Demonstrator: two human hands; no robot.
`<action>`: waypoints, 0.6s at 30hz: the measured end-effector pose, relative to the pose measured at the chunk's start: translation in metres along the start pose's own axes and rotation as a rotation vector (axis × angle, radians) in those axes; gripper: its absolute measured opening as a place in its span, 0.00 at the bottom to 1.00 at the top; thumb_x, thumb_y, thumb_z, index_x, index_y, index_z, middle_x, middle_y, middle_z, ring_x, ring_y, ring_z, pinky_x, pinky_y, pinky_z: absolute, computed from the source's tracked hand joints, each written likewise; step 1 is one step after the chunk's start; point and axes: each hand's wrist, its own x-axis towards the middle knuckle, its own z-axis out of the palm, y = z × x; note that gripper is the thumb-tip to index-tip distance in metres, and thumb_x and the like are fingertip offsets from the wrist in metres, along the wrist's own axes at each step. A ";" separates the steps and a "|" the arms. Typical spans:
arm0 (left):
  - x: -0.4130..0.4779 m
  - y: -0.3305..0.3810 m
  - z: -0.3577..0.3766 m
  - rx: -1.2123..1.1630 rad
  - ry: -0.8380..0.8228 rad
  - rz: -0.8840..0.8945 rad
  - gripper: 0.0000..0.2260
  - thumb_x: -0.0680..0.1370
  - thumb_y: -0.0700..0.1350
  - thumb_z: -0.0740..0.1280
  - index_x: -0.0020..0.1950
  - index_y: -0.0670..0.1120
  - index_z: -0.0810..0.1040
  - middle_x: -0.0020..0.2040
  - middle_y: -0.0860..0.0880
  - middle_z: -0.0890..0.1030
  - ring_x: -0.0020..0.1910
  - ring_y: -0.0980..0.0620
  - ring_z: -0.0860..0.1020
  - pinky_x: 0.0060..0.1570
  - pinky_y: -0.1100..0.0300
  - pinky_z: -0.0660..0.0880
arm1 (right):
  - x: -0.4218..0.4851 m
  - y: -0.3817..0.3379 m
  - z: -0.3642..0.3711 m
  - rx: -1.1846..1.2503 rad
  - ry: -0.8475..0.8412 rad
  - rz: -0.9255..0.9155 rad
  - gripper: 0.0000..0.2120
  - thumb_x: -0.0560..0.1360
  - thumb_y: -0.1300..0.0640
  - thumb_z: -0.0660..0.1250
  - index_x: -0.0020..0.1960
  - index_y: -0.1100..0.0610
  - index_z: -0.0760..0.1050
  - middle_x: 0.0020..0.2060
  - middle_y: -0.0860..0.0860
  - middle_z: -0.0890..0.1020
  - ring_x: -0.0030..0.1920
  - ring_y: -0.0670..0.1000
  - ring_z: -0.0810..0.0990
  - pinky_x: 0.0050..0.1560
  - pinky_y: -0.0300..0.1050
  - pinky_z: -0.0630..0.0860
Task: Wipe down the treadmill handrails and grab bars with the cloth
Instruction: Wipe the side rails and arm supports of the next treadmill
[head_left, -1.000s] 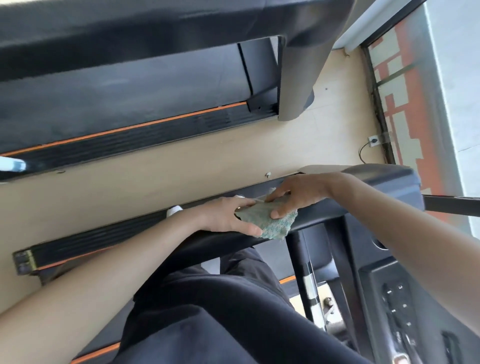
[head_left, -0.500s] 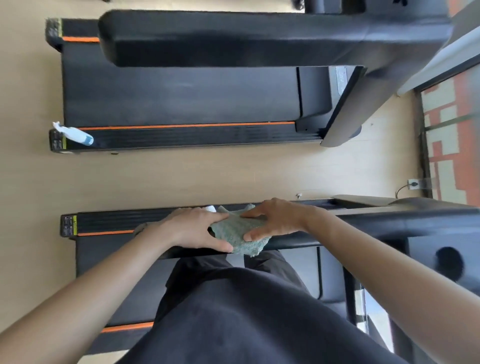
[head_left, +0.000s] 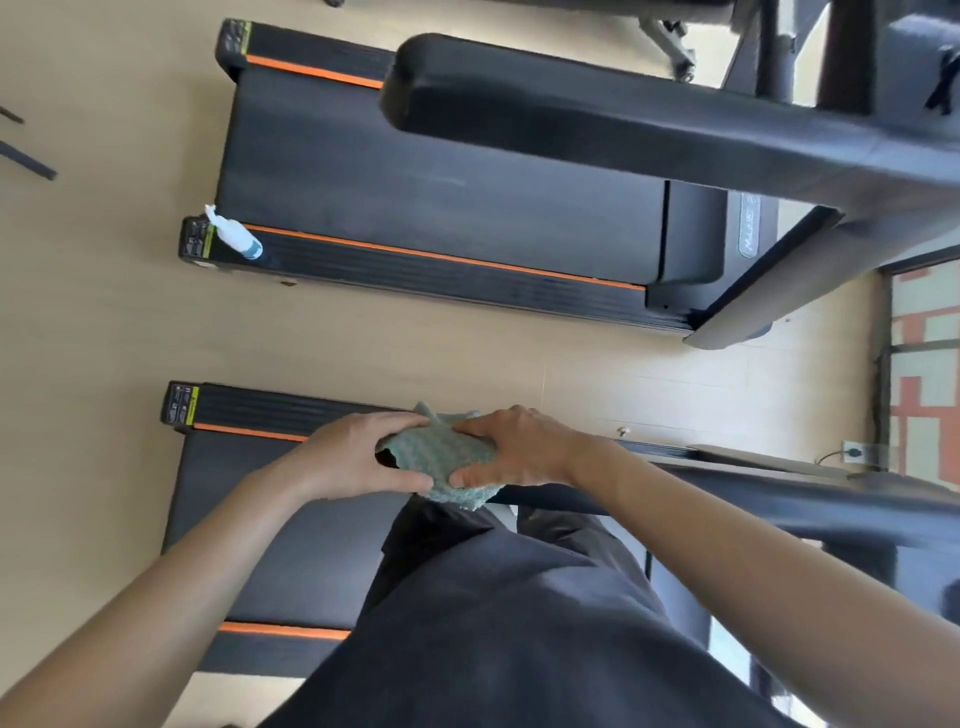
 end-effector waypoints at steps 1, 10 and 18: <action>-0.003 -0.007 0.004 -0.094 0.052 0.004 0.44 0.60 0.76 0.71 0.74 0.64 0.71 0.72 0.67 0.72 0.70 0.63 0.72 0.68 0.57 0.71 | 0.003 -0.005 0.000 -0.013 0.006 -0.006 0.39 0.73 0.30 0.66 0.78 0.45 0.62 0.67 0.53 0.77 0.64 0.57 0.76 0.57 0.47 0.71; -0.026 -0.051 0.071 -0.701 0.450 -0.035 0.37 0.66 0.58 0.81 0.72 0.54 0.75 0.71 0.61 0.74 0.70 0.68 0.70 0.73 0.64 0.67 | 0.031 -0.054 0.016 -0.110 0.075 -0.063 0.33 0.72 0.32 0.68 0.73 0.45 0.68 0.55 0.51 0.81 0.53 0.55 0.79 0.53 0.50 0.76; -0.041 -0.037 0.108 -0.802 0.629 -0.018 0.34 0.70 0.56 0.76 0.75 0.50 0.74 0.72 0.58 0.75 0.72 0.62 0.71 0.73 0.60 0.68 | 0.031 -0.065 0.047 -0.340 0.335 -0.266 0.34 0.74 0.40 0.70 0.76 0.50 0.65 0.67 0.48 0.75 0.58 0.56 0.78 0.54 0.50 0.76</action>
